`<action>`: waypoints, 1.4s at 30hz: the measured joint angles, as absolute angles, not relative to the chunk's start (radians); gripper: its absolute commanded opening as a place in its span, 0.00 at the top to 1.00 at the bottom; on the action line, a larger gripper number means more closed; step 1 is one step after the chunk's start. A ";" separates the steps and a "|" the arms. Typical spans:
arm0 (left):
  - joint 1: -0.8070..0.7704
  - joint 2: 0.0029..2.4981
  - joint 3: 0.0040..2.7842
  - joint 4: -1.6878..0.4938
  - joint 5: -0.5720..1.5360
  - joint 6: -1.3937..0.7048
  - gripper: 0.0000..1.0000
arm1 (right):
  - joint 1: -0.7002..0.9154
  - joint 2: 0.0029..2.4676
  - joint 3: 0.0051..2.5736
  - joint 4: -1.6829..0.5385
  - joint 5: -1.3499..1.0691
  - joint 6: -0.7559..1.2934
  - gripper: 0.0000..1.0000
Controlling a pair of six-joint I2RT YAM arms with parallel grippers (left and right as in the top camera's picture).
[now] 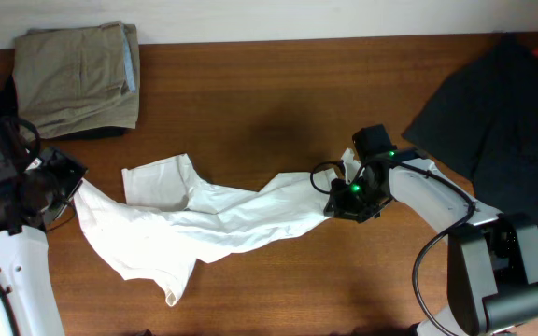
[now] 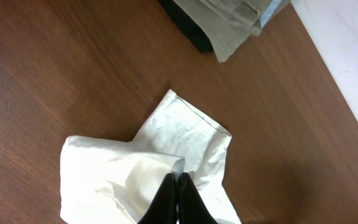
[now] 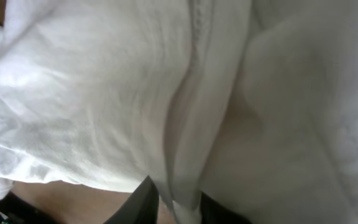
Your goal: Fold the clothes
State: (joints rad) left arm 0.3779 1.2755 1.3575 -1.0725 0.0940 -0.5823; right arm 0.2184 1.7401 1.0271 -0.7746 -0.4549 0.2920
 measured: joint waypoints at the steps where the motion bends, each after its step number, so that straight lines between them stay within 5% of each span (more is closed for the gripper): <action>1: 0.378 1.275 1.357 -1.072 0.094 -0.582 0.99 | 0.218 1.740 1.027 -0.766 -0.455 0.293 0.87; 3: 0.378 1.276 1.357 -1.073 0.094 -0.582 0.99 | 0.216 1.740 1.027 -0.765 -0.455 0.293 0.96; 12: 0.378 1.253 1.357 -1.061 0.121 -0.564 0.99 | 0.210 1.685 1.217 -0.950 -0.455 0.305 0.96; 18: 0.378 0.928 1.383 -1.008 0.132 -0.538 0.99 | 0.051 1.398 1.484 -1.126 -0.454 0.296 0.96; 24: 0.378 0.809 1.395 -0.989 0.132 -0.538 0.99 | 0.038 1.298 1.489 -1.186 -0.417 0.291 0.96; 31: 0.378 0.736 1.776 -1.102 0.131 -0.530 0.99 | 0.037 0.937 1.707 -1.204 -0.191 0.339 0.96; 35: 0.378 0.744 1.932 -1.031 0.209 -0.519 0.99 | 0.037 0.970 1.858 -1.164 -0.038 0.366 0.96; 37: 0.378 0.796 1.948 -0.959 0.282 -0.516 0.99 | 0.037 1.041 1.914 -1.128 0.001 0.377 0.96; 42: 0.336 1.423 1.947 -0.762 0.426 -0.516 0.99 | -0.005 1.496 1.939 -0.995 0.010 0.440 0.96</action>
State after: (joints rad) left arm 0.3359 1.4227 1.9469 -0.7616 0.4255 -0.5156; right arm -0.0051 1.4960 1.9388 -0.9947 0.0097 0.4404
